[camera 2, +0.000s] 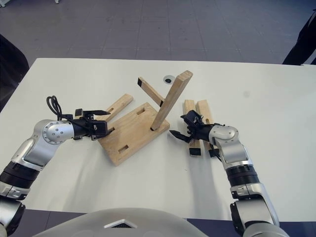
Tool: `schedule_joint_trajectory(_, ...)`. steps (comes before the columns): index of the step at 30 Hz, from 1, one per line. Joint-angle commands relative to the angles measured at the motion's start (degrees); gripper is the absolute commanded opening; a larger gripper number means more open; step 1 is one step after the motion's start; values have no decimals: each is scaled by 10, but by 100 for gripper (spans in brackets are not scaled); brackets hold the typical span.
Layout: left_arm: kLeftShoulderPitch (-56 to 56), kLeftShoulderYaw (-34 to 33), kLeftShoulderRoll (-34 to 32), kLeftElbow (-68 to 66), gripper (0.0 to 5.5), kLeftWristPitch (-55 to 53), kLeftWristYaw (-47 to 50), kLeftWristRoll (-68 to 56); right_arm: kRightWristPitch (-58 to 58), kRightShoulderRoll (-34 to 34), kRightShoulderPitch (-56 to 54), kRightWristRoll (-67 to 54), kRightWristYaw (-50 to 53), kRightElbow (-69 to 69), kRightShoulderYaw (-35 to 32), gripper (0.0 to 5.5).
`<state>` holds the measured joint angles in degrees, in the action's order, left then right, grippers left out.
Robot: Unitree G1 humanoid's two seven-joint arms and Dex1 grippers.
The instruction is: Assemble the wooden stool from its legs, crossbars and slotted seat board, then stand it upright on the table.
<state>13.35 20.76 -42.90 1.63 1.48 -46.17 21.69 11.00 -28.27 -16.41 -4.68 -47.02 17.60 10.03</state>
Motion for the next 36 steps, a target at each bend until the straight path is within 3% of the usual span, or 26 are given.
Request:
schedule_joint_trajectory(1,-27,35,8,15,357,-23,-39,7,-14,46,-62,11,23,92,2,428)
schedule_joint_trajectory(7,-16,37,20,80,357,-84,-77,-12,-59,103,-170,21,56,249,-10,428)
schedule_joint_trajectory(12,-13,36,27,116,357,-117,-94,-23,-86,107,-215,25,99,320,-36,428)
schedule_joint_trajectory(18,-42,30,1,119,357,-110,-85,-12,-12,71,-237,-19,153,212,-120,428)
schedule_joint_trajectory(22,-51,32,5,115,357,-110,-76,-9,52,58,-290,-58,192,131,-173,350)
schedule_joint_trajectory(25,-45,33,9,105,357,-107,-70,-7,110,76,-350,-105,220,78,-207,347)
schedule_joint_trajectory(30,-48,39,12,104,357,-105,-68,-6,183,124,-429,-163,246,46,-215,347)
schedule_joint_trajectory(36,-43,43,14,101,357,-105,-68,-7,193,163,-465,-159,239,96,-186,347)
